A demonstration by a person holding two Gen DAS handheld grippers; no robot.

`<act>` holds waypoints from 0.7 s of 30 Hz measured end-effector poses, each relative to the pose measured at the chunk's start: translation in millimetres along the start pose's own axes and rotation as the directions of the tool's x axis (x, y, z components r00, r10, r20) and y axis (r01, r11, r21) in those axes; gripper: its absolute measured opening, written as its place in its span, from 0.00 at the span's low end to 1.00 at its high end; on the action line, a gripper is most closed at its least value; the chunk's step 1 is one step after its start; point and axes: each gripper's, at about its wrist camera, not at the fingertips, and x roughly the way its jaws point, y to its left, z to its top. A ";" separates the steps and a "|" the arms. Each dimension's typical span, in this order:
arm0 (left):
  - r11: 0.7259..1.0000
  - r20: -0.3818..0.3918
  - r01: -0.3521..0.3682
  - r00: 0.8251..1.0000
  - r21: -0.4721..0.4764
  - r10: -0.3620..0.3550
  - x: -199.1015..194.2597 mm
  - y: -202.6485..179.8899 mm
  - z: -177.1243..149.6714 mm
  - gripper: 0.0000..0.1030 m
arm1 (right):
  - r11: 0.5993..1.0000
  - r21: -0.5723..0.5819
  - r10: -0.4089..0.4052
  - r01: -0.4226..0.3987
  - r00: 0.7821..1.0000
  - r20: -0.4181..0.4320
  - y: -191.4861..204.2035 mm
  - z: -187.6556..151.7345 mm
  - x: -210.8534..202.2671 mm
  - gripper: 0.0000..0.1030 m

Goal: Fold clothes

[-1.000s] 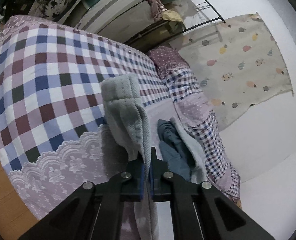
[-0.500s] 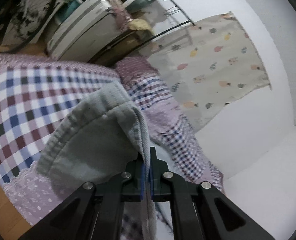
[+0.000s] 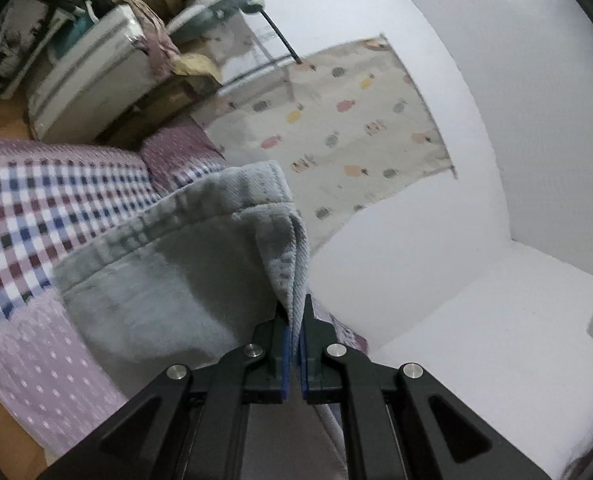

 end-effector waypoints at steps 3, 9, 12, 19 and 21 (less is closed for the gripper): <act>0.999 -0.040 -0.047 0.998 -0.002 0.047 17.0 4.9 -13.3 0.02 | 0.998 -0.018 -0.065 0.065 0.998 -0.002 -14.5 7.4 -13.7 0.02; 0.969 -0.089 -0.227 0.972 -0.093 0.219 81.1 43.9 -20.1 0.02 | 0.981 0.015 -0.186 0.192 0.966 -0.179 -52.0 -12.5 35.4 0.03; 0.961 -0.075 -0.257 0.965 -0.101 0.250 106.0 39.9 -15.9 0.02 | 0.979 0.010 -0.198 0.205 0.957 -0.214 -54.8 -13.9 65.2 0.03; 0.972 0.001 -0.227 0.974 -0.059 0.227 190.5 -11.8 17.3 0.02 | 0.981 -0.041 -0.192 0.188 0.949 -0.250 -39.6 18.6 133.7 0.03; 0.972 0.007 -0.233 0.972 -0.022 0.234 232.4 -32.0 28.1 0.02 | 0.982 -0.049 -0.190 0.183 0.946 -0.262 -37.5 31.3 155.8 0.03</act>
